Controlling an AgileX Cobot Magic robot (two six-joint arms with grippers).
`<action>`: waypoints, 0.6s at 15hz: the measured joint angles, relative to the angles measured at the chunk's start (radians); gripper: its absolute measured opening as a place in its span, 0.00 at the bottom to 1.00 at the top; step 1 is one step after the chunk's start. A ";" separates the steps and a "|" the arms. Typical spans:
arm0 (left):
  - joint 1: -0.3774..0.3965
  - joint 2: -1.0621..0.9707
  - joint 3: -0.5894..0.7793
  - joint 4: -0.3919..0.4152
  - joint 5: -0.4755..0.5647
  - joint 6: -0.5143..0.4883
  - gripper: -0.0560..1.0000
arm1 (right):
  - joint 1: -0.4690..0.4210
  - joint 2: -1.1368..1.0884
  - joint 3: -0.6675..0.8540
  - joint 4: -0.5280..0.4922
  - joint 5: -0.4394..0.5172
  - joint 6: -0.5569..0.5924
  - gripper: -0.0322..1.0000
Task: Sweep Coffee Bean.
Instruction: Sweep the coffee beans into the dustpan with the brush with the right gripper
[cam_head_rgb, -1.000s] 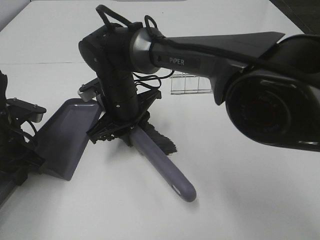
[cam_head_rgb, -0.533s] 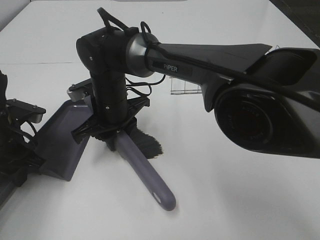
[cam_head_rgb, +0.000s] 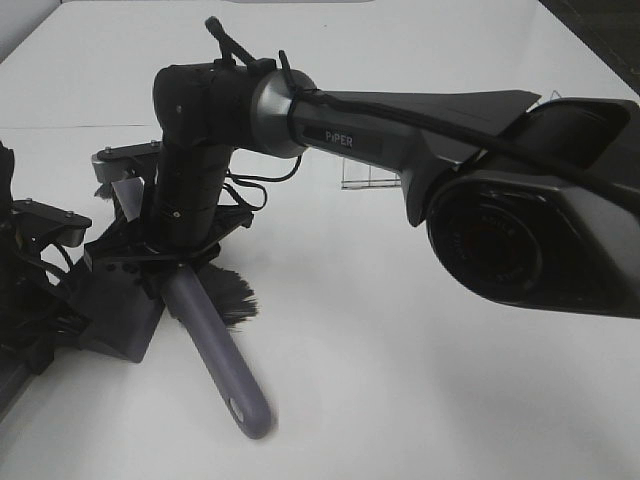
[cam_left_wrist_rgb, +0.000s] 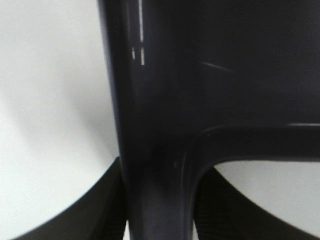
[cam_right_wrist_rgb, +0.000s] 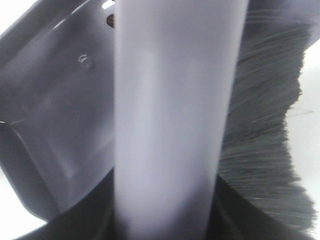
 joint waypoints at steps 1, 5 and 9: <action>0.000 0.000 0.000 -0.003 0.000 0.000 0.38 | 0.000 0.000 0.000 0.002 -0.005 0.000 0.38; 0.000 0.000 0.000 -0.006 0.001 0.000 0.38 | 0.000 -0.005 0.000 0.006 -0.057 -0.003 0.38; 0.000 0.000 0.000 -0.012 0.001 0.005 0.38 | 0.000 -0.009 -0.086 0.006 -0.073 -0.078 0.38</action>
